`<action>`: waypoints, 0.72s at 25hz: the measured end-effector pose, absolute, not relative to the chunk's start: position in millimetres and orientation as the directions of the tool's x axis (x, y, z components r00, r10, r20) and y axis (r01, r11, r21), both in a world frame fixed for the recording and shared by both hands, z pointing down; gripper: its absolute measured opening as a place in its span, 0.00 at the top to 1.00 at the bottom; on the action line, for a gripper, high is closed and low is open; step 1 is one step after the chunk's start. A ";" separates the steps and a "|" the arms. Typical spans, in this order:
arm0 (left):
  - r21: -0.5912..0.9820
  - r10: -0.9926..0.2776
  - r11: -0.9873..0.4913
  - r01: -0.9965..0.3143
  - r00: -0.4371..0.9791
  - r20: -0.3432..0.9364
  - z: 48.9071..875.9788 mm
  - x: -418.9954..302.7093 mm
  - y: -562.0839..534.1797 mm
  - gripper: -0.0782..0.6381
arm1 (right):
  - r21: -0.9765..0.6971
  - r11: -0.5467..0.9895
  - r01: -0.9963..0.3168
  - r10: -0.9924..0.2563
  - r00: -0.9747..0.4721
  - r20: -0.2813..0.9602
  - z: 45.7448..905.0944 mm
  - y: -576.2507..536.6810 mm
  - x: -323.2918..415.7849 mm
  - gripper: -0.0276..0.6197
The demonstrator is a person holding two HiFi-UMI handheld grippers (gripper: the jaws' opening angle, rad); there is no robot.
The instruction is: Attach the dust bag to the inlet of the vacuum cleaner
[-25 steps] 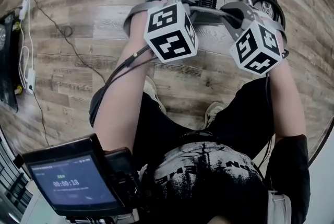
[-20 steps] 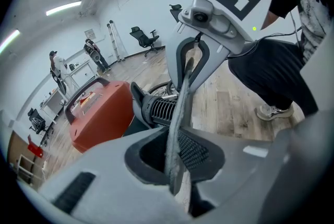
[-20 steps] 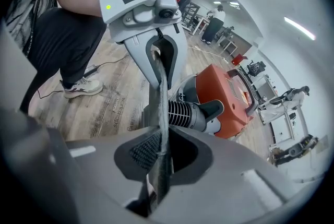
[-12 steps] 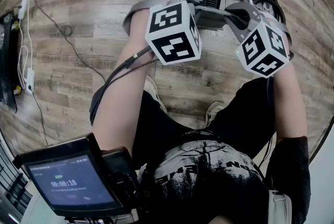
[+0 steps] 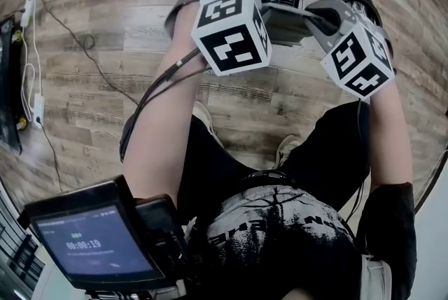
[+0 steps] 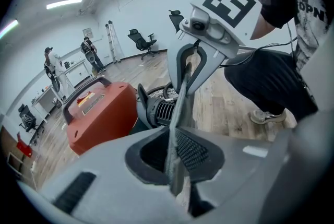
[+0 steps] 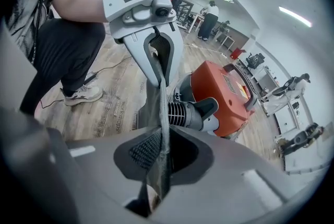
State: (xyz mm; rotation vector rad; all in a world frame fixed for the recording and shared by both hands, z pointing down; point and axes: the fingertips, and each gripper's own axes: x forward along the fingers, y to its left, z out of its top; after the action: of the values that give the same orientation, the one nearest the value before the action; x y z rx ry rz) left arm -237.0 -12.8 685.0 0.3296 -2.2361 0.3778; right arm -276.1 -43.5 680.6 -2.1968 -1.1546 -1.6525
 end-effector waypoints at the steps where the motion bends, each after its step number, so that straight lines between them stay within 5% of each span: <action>1: -0.152 -0.118 0.919 -0.363 -0.623 0.773 685.5 -237.3 -14.8 0.84 | 0.309 -0.685 0.659 0.479 0.088 0.873 680.7 -44.9 -276.5 0.89; 18: -0.120 -0.213 0.889 -0.441 -0.631 0.746 669.9 -242.7 -32.4 0.84 | 0.294 -0.602 0.742 0.507 0.071 0.859 665.6 -71.3 -294.5 0.90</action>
State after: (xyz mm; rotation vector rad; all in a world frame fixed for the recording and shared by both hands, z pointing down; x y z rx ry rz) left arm -242.7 -32.4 669.9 0.4670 -2.2661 0.3743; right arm -294.5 -71.3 665.6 -2.1240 -1.2680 -1.5476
